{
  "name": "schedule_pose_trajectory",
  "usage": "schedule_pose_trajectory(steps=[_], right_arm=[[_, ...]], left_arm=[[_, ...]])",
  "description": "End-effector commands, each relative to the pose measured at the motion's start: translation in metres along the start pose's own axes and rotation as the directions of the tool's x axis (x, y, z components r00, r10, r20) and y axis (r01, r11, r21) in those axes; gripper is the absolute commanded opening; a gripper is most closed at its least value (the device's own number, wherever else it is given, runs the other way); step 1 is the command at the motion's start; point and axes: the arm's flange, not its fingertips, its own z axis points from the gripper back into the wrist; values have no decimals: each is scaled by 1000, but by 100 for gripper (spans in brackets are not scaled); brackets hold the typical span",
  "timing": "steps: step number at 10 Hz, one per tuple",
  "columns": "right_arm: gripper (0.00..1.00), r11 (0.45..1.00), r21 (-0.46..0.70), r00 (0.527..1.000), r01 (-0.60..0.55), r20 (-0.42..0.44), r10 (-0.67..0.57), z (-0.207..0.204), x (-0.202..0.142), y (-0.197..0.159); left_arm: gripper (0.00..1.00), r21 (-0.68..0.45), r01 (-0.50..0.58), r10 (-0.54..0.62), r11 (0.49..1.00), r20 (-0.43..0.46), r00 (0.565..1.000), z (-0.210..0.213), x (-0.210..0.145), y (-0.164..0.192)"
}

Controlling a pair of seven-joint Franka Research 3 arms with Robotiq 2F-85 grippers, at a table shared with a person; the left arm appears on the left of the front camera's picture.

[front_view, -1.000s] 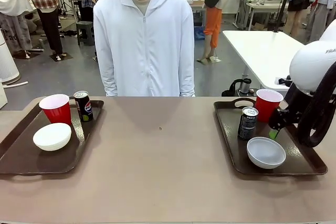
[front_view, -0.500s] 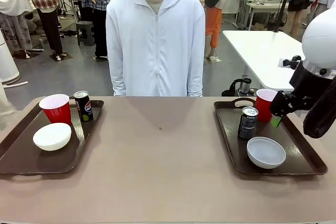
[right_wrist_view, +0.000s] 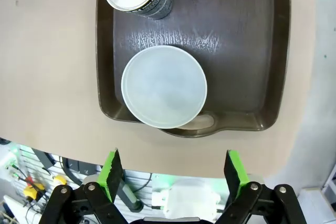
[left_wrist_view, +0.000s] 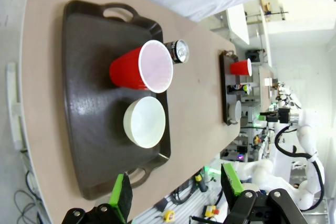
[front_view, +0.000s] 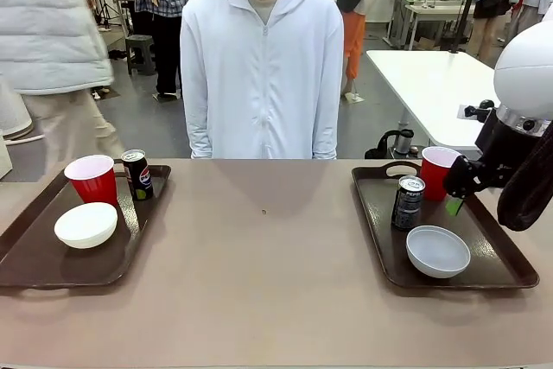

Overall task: Prepare tableware on both trays.
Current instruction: Pick up a Picnic Bowl from the table and place it on a Handle tray.

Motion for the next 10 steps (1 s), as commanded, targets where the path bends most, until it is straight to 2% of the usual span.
schedule_pose_trajectory(steps=[1,5,6,7,8,10], right_arm=[[100,1000,-5,1000,-7,16,7,-3,2,-1],[99,1000,0,1000,0,3,0,0,0,0],[100,967,253,1000,-18,13,15,28,-25,-19],[100,934,357,998,29,44,-48,38,-33,-48],[100,876,482,998,7,52,-37,40,-39,-75],[100,811,585,993,2,96,-72,36,-50,-129]], left_arm=[[90,-15,2,-2,1000,13,1000,1,-1,-1],[90,-15,2,-2,1000,13,1000,1,-1,-1],[90,-15,2,-2,1000,13,1000,1,-1,-1],[90,-15,2,-2,1000,13,1000,1,-1,-1],[90,-15,2,-2,1000,13,1000,1,-1,-1],[90,-15,2,-2,1000,13,1000,1,-1,-1]])
